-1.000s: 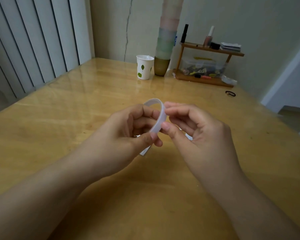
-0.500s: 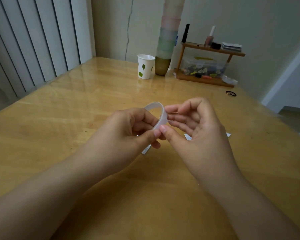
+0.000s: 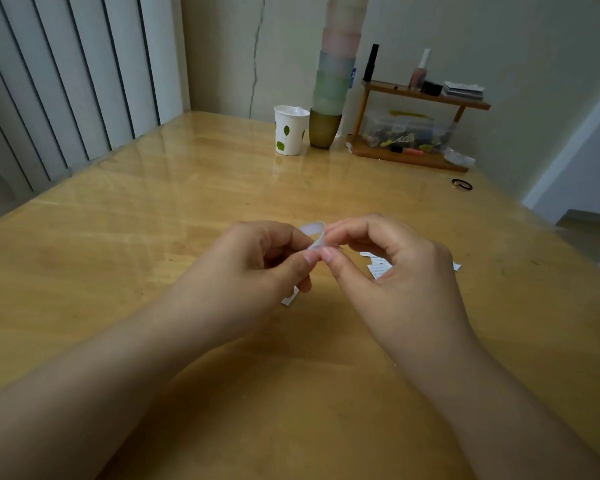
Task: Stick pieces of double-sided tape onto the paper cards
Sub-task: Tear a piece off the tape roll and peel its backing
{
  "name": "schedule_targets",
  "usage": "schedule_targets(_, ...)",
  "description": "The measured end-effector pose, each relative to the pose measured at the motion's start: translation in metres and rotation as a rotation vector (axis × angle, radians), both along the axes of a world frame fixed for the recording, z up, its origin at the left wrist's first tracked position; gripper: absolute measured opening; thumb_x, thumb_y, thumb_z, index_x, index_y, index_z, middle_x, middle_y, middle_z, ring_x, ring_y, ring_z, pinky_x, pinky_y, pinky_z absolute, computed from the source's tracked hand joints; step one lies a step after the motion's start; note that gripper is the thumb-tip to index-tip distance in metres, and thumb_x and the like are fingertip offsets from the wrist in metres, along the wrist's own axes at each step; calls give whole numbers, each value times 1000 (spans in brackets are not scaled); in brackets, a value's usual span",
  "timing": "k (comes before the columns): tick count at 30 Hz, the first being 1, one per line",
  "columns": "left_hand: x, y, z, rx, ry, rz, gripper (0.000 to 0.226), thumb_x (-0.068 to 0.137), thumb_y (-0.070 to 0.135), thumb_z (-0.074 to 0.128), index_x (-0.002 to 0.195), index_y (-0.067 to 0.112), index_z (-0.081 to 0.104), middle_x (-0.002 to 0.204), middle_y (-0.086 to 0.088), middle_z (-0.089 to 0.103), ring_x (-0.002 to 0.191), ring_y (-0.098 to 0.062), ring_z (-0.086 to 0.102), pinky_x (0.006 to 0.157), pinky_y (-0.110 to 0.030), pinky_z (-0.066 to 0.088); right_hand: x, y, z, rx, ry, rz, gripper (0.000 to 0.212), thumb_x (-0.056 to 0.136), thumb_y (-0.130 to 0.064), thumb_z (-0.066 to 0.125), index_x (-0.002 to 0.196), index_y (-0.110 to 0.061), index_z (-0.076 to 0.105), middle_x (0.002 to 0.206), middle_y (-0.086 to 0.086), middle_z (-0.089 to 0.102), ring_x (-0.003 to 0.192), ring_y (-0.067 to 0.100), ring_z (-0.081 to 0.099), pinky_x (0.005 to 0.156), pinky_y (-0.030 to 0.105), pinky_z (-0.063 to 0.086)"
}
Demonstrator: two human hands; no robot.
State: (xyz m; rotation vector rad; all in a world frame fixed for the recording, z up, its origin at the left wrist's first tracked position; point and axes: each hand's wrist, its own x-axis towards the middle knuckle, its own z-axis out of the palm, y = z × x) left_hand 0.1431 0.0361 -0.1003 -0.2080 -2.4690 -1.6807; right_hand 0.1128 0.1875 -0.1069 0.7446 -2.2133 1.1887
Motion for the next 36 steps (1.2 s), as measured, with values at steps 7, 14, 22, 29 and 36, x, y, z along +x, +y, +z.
schedule_targets(7, -1, -2, 1, -41, 61, 72, 20, 91, 24, 53, 78, 18, 68, 62, 3, 63, 54, -9, 49, 50, -22, 38, 2, -6, -4, 84, -30, 26, 49, 83, -26, 61, 131, -23, 53, 104, -16, 56, 98, -1, 55, 87, 14, 44)
schedule_targets(14, 0, 1, -1, -132, 113, 89, 19, 89, 26, 54, 75, 19, 65, 65, 2, 65, 47, -4, 46, 47, -14, 35, -3, -5, -6, 117, 81, -23, 27, 85, -20, 61, 109, -15, 70, 100, -8, 62, 91, 3, 57, 81, 12, 43)
schedule_targets(22, 2, 4, 0, -179, 164, 143, 20, 87, 25, 56, 71, 19, 65, 59, -3, 59, 48, -8, 46, 44, -14, 32, -2, -3, -3, 114, 191, -29, 4, 80, -13, 67, 79, -13, 71, 81, -5, 65, 79, 12, 60, 70, 23, 44)
schedule_targets(29, 2, 4, 2, -118, 194, 135, 22, 81, 20, 53, 61, 15, 60, 38, 10, 37, 35, -5, 34, 37, -10, 22, 0, -9, -4, 72, 275, 0, 5, 74, -6, 69, 71, -8, 66, 75, -1, 62, 77, 18, 57, 68, 23, 42)
schedule_targets(36, 2, 4, 4, 40, 124, 99, 22, 80, 23, 52, 63, 12, 60, 41, 12, 37, 33, -3, 31, 35, -10, 22, -3, -7, -2, 121, 355, 30, 3, 78, -8, 67, 75, -8, 66, 78, -1, 63, 78, 17, 55, 71, 30, 44)
